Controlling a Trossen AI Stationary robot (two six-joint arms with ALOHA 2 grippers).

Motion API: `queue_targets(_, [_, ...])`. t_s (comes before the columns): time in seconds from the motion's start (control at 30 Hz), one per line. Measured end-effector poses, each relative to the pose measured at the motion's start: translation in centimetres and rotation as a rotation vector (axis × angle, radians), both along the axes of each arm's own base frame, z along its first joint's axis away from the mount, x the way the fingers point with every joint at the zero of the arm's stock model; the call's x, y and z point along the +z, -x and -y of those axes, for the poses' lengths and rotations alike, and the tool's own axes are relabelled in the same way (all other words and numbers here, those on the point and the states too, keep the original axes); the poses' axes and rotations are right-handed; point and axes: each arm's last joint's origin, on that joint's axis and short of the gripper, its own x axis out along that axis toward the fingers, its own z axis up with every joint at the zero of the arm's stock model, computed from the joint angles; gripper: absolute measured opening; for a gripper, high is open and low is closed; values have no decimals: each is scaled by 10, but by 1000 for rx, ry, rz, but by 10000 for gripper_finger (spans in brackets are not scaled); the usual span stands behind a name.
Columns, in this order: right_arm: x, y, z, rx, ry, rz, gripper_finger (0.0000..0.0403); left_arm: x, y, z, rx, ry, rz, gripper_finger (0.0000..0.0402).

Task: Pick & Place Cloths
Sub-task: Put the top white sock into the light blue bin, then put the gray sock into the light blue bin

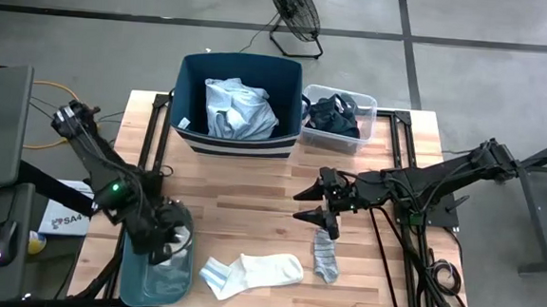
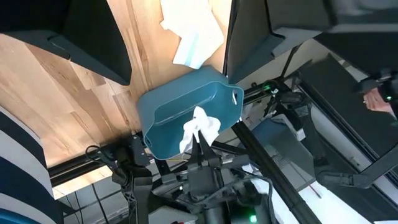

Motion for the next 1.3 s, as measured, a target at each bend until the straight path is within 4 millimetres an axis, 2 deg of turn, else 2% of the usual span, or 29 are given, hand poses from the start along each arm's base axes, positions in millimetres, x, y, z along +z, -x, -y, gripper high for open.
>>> queue_targets(0.17, [0, 0, 0, 0, 0, -1, 258, -12, 15, 16, 32, -39, -120, 1])
queue_targets(0.43, [0, 0, 0, 0, 1, -4, 258, -36, 25, 36, 77, -97, -209, 1])
queue_targets(0.63, [-1, 0, 0, 0, 0, -5, 258, -58, 26, 43, 100, -112, -258, 1])
queue_targets(0.83, [-1, 0, 0, -1, -3, -6, 258, -68, 26, 44, 98, -103, -268, 5])
queue_targets(1.03, [-1, 0, 0, -1, -3, -6, 258, -73, 27, 43, 87, -109, -274, 38])
queue_targets(1.3, [-1, 0, 0, -1, -3, -6, 258, -73, 27, 44, 53, -115, -269, 135])
